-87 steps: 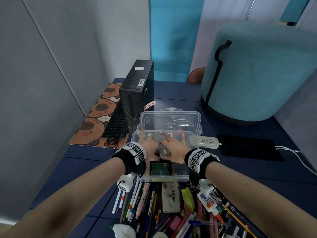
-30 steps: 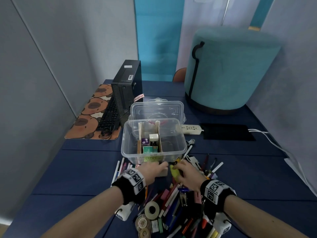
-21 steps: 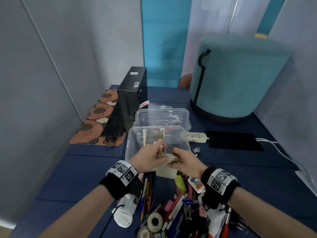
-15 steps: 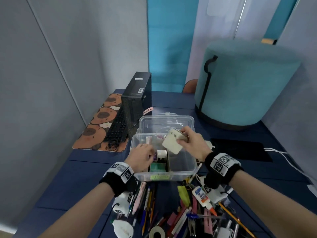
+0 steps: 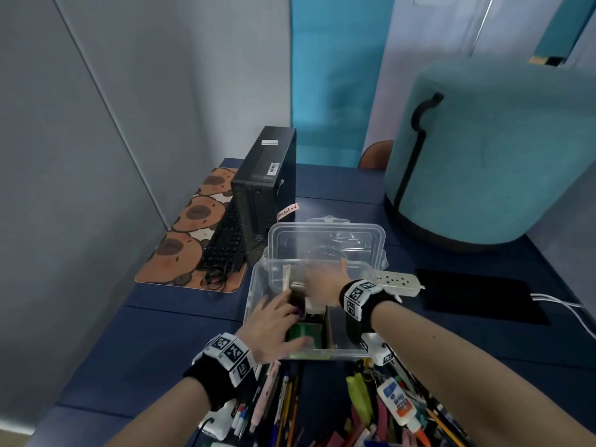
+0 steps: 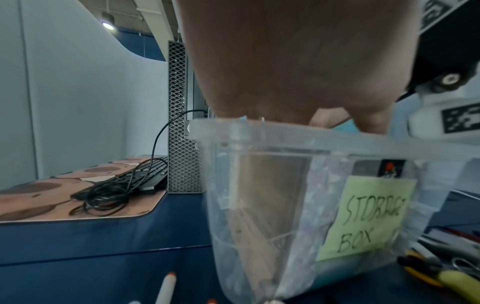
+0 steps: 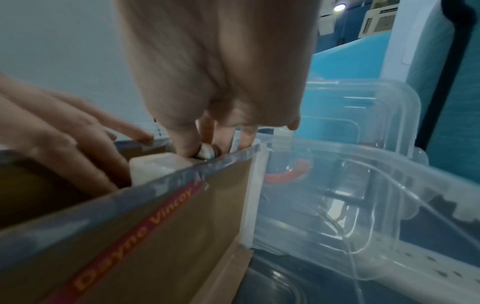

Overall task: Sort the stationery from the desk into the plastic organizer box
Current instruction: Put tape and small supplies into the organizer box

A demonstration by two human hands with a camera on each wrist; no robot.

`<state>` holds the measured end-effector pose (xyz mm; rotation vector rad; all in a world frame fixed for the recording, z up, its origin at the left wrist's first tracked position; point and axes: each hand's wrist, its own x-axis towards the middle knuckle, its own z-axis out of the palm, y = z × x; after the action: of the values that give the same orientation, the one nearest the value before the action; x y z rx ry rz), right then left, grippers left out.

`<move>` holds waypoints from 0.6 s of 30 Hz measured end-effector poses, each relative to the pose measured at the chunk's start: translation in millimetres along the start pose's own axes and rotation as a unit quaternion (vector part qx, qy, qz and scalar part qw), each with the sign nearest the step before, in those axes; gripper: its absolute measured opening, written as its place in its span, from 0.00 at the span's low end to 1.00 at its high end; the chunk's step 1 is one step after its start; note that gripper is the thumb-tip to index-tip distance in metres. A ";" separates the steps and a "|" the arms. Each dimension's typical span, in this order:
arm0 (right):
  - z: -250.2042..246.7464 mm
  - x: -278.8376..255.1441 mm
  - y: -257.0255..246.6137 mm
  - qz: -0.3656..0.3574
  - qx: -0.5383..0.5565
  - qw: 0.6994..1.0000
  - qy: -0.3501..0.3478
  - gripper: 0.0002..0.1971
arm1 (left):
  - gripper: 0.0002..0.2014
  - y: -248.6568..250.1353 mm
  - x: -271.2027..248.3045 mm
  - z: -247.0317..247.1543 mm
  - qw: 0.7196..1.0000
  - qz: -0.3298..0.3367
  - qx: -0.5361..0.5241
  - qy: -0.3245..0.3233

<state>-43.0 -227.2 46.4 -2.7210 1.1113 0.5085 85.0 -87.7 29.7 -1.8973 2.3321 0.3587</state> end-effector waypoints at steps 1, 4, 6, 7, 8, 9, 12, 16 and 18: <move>0.3 2.7 0.1 -0.001 -0.007 1.000 -0.016 0.16 | 0.53 0.5 -1.8 -1.5 1.000 -0.001 -0.011 -0.012; -2.8 5.6 -1.0 -0.005 -0.019 0.998 -0.063 0.17 | 0.54 -2.1 -4.0 -4.1 0.999 0.007 -0.011 -0.044; -5.6 6.2 -1.1 -0.010 -0.028 0.995 -0.095 0.18 | 0.54 -3.7 -4.1 -3.7 0.998 0.010 0.003 -0.056; -7.3 6.5 -1.1 -0.013 -0.034 0.994 -0.105 0.19 | 0.53 -4.3 -3.9 -2.5 0.998 0.010 0.006 -0.054; -9.0 6.3 -0.3 -0.015 -0.038 0.993 -0.114 0.20 | 0.53 -4.5 -3.6 -0.9 0.999 0.010 0.003 -0.051; -10.6 5.7 0.8 -0.017 -0.038 0.992 -0.121 0.20 | 0.53 -4.6 -3.2 0.4 0.999 0.009 -0.002 -0.049; -14.6 4.3 3.1 -0.023 -0.045 0.990 -0.133 0.21 | 0.56 -4.8 -2.5 1.1 0.999 0.011 -0.009 -0.046; -13.2 6.8 -1.1 -0.008 -0.046 0.988 -0.148 0.23 | 0.53 -3.2 -2.8 -0.9 0.999 0.010 -0.005 -0.042; -10.4 8.4 -3.4 -0.001 -0.048 0.988 -0.146 0.24 | 0.53 -2.1 -3.0 -2.2 0.999 0.008 -0.007 -0.047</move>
<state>-32.5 -233.0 53.0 -2.6116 1.0311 0.9455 87.8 -85.8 32.3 -1.8266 2.2925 0.4559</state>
